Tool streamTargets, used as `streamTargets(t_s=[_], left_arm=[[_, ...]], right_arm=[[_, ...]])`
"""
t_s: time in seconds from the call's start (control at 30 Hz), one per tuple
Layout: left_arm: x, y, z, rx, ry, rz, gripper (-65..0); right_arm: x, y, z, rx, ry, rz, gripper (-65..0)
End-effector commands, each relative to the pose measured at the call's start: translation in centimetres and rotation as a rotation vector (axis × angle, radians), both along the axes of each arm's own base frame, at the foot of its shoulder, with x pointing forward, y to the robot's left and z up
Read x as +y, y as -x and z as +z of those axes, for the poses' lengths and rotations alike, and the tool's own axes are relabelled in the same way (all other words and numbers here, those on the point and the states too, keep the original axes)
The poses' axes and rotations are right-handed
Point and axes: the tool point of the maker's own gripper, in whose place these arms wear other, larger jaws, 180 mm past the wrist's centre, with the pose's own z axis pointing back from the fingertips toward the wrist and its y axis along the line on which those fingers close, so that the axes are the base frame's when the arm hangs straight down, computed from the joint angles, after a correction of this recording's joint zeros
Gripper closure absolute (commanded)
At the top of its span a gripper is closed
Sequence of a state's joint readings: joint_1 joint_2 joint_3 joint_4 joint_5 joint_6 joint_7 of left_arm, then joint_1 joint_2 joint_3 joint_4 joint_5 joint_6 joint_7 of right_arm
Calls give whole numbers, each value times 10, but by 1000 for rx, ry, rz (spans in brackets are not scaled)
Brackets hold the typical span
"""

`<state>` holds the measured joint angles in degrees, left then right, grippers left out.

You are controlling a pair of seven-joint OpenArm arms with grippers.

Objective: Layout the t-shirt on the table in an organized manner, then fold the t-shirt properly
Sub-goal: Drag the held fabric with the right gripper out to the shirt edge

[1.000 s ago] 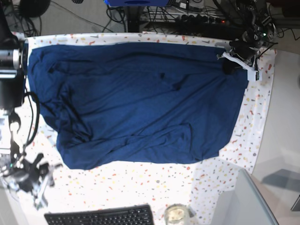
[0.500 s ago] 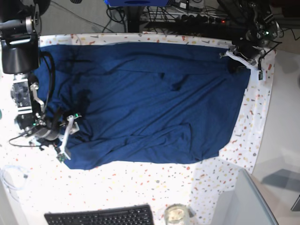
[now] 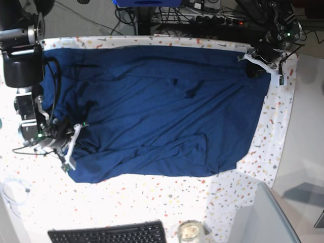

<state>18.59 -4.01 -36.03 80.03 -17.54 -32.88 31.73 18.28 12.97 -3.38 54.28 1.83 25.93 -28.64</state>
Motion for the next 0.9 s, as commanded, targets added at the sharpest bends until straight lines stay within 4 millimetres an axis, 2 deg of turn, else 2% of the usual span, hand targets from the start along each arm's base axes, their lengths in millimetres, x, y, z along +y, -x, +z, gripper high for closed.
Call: streamTargets(t_s=[0.0,0.17,0.3,0.37,0.5,0.53,0.57,0.6,0.73,0.77,0.87], left_arm=[[5,-6,9,-36,-11,1,0],[5,-6,9,-36,-11,1,0],[5,-5,9,-35,-11,1,0],[5,-5,9,-35,-11,1,0],[5,-5,9,-36,-10,2,0],[5,-5,9,-36,-10,2,0],[5,-5,9,-36,-10,2,0],[5,-5,9,-36,-10,2,0],[5,-5,9,-36,-10,2,0],[5,-6,9,-37,-10,2,0],[5,-6,9,-36,-9,2,0]], right_arm=[[-6,-24,24,-73,0,-6,-8],[-21,-36,36,-97,26,-16,-6],[-21,-36,41,-118,13,-29,-27],[-31,-30,43,-122,-2,-81,-110],[-39,-29,46,-124,-80,-201,-447],[-43,-28,46,-125,-86,-213,-501],[-43,-28,46,-125,-87,-216,-515],[-43,-28,45,-123,-88,-216,-500],[-41,-25,38,-101,-97,-221,-407],[-35,-25,33,-87,-111,-221,-387],[-30,-23,21,-44,-130,-228,-383]])
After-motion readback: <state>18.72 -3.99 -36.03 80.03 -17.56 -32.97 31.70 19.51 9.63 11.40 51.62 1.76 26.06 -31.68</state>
